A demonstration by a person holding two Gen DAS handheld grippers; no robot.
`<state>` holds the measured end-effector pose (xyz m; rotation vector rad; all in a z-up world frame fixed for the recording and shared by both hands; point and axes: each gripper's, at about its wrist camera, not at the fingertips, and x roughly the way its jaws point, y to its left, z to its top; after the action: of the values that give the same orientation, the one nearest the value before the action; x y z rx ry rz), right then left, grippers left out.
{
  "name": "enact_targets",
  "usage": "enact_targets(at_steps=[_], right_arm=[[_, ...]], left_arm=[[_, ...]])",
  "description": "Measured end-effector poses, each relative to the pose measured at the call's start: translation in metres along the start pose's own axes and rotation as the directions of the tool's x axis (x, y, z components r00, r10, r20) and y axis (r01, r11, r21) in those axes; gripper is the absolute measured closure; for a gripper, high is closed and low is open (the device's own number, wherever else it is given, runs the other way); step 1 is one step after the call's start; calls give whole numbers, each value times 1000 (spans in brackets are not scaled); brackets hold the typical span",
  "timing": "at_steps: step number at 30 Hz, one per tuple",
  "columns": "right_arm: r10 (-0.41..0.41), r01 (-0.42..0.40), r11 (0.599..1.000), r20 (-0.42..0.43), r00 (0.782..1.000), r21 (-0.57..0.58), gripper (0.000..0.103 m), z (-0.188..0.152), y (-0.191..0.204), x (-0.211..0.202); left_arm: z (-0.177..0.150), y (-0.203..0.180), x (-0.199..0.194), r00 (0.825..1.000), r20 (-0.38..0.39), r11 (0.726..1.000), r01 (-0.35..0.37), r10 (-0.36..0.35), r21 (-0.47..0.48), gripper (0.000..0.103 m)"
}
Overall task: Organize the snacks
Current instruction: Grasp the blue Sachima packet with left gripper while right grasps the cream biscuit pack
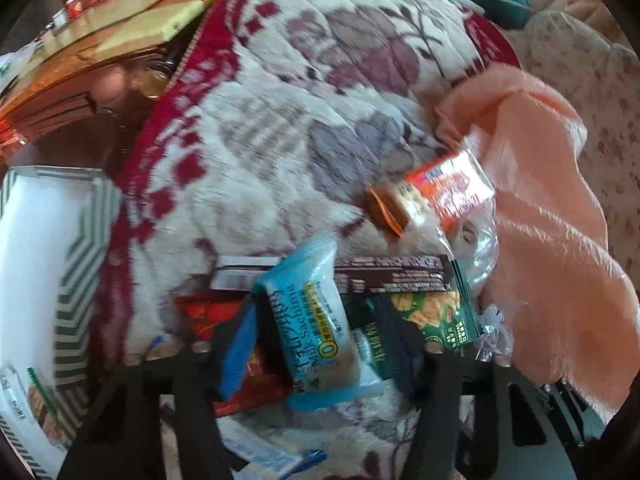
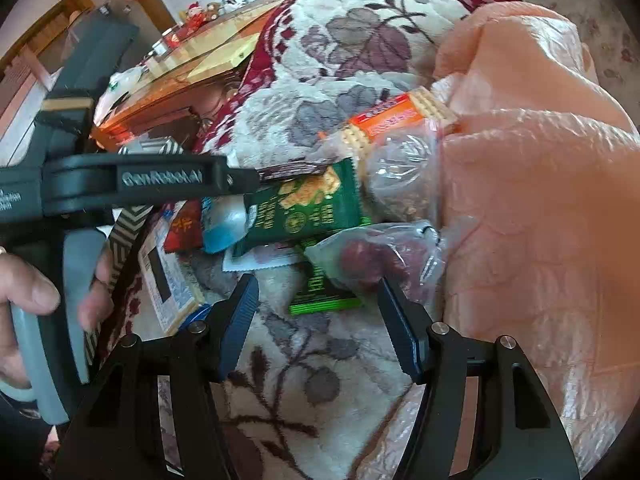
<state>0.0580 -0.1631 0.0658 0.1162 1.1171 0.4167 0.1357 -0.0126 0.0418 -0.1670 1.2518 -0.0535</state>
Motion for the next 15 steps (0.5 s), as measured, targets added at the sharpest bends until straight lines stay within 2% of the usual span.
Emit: enact_targets(at_steps=[2, 3, 4, 5, 10, 15], right_arm=[[7, -7, 1000, 5, 1000, 15, 41, 1, -5, -2], [11, -11, 1000, 9, 1000, 18, 41, 1, -6, -3], [11, -12, 1000, 14, 1000, 19, 41, 2, -6, -4], [13, -13, 1000, 20, 1000, 17, 41, 2, -6, -6], [54, -53, 998, 13, 998, -17, 41, 2, 6, -6], [100, -102, 988, -21, 995, -119, 41, -3, 36, 0]], left_arm=[[0, 0, 3, 1000, 2, 1000, 19, -19, -8, 52], [1, 0, 2, 1000, 3, 1000, 19, -19, -6, 56], [1, 1, 1, 1000, 5, 1000, 19, -19, -1, 61], [0, 1, -1, 1000, 10, 1000, 20, -20, 6, 72], [-4, 9, -19, 998, 56, 999, 39, -41, 31, 75], [-13, 36, -42, 994, 97, 998, 54, -53, -13, 75]])
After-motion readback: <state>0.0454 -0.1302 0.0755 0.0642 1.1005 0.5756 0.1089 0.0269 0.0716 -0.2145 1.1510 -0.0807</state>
